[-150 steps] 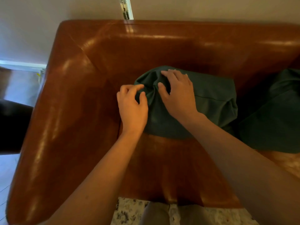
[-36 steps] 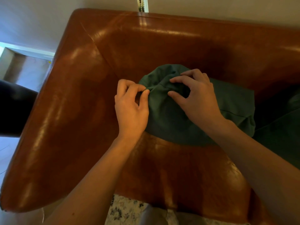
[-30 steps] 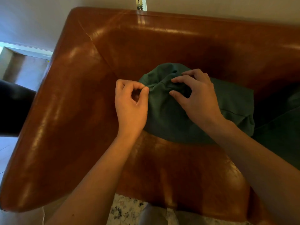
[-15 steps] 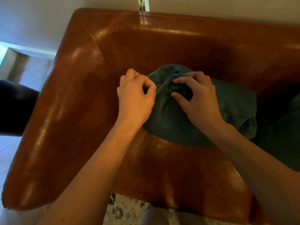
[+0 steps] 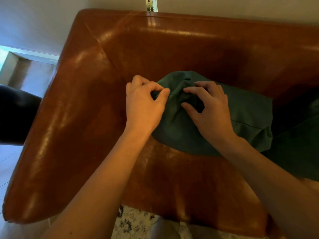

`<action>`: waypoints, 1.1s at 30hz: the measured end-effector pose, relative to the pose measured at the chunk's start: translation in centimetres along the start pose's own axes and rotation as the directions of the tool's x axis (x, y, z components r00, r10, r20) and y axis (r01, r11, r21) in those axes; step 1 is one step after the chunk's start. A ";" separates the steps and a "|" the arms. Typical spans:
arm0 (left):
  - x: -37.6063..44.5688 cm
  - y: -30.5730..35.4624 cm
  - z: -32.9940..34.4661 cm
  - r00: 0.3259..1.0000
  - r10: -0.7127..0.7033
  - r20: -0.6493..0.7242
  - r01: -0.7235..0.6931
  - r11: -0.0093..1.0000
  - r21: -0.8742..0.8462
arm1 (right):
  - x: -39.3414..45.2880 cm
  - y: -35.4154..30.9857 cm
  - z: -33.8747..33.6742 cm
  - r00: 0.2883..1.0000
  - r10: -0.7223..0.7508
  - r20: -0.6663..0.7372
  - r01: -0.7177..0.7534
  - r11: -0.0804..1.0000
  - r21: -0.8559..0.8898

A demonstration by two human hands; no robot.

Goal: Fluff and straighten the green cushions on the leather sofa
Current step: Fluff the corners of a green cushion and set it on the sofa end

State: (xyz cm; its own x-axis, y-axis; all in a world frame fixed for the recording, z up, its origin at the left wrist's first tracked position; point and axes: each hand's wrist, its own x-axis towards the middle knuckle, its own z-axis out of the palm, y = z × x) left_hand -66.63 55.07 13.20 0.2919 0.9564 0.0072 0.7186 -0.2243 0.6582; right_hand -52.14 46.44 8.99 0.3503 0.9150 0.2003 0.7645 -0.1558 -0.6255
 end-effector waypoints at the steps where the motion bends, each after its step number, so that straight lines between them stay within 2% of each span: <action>1: 0.2 0.2 0.0 0.999 0.012 0.033 -0.014 0.999 0.048 | 0.0 0.0 0.1 1.000 -0.003 -0.001 0.003 1.000 -0.005; 3: 0.2 0.7 -0.1 0.998 0.011 0.064 -0.015 0.998 0.063 | 0.1 0.0 0.2 1.000 -0.004 -0.006 0.004 1.000 -0.008; 5: -0.1 0.9 -0.1 0.999 0.015 0.028 -0.015 1.000 0.017 | 0.1 0.0 0.2 1.000 -0.005 -0.014 0.005 1.000 0.000; 12: -2.1 0.4 0.8 0.961 0.097 -0.261 -0.142 0.977 -0.161 | 0.1 -0.3 0.1 1.000 -0.012 0.011 0.012 1.000 0.015; 15: -2.8 -0.2 1.5 0.933 0.133 -0.335 -0.194 0.968 -0.156 | 0.3 -0.9 -0.7 1.000 0.015 0.015 -0.016 0.996 0.090; 18: -3.4 -1.0 1.9 0.907 0.222 -0.359 -0.273 0.957 -0.099 | 2.5 -2.3 -1.9 0.999 -0.034 -0.018 0.037 0.988 0.149; 19: -3.5 -1.2 2.0 0.897 0.257 -0.359 -0.301 0.951 -0.071 | 3.7 -2.8 -2.3 0.998 -0.064 0.027 0.059 0.985 0.161; 20: -3.6 -1.4 2.1 0.887 0.293 -0.357 -0.328 0.944 -0.039 | 5.1 -3.3 -2.7 0.985 -0.096 0.141 0.071 0.982 0.174; 21: -3.5 -1.6 2.2 0.874 0.331 -0.356 -0.355 0.935 -0.001 | 6.6 -3.9 -3.1 0.943 -0.131 0.307 0.076 0.980 0.184; 23: -3.3 -2.0 2.1 0.844 0.399 -0.359 -0.398 0.914 0.078 | 8.9 -4.8 -3.8 0.770 -0.177 0.613 0.097 0.982 0.161; 24: -3.1 -2.3 2.0 0.828 0.426 -0.365 -0.414 0.903 0.114 | 9.6 -4.9 -3.9 0.705 -0.194 0.682 0.144 0.981 0.130; 25: -2.8 -2.5 1.8 0.812 0.450 -0.371 -0.427 0.892 0.147 | 9.9 -4.9 -4.0 0.686 -0.217 0.695 0.212 0.973 0.095; 26: -2.6 -2.7 1.8 0.797 0.472 -0.377 -0.440 0.881 0.175 | 9.9 -4.7 -3.9 0.701 -0.248 0.668 0.279 0.958 0.063; 28: -2.3 -3.0 1.8 0.772 0.506 -0.383 -0.462 0.862 0.208 | 8.8 -4.3 -3.4 0.791 -0.318 0.523 0.363 0.932 0.017; 30: -2.3 -3.1 2.0 0.765 0.520 -0.381 -0.474 0.854 0.214 | 7.1 -3.8 -2.6 0.865 -0.374 0.336 0.400 0.916 -0.009; 33: -2.4 -2.9 2.2 0.783 0.504 -0.365 -0.463 0.864 0.197 | 5.1 -3.0 -1.2 0.911 -0.403 0.086 0.407 0.913 -0.036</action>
State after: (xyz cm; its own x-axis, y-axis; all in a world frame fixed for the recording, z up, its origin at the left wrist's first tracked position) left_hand -68.00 53.01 9.63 0.3598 0.7042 0.6122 0.6101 -0.6739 0.4167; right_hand -51.99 51.12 12.80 -0.0350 0.9286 0.3694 0.8599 0.2164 -0.4624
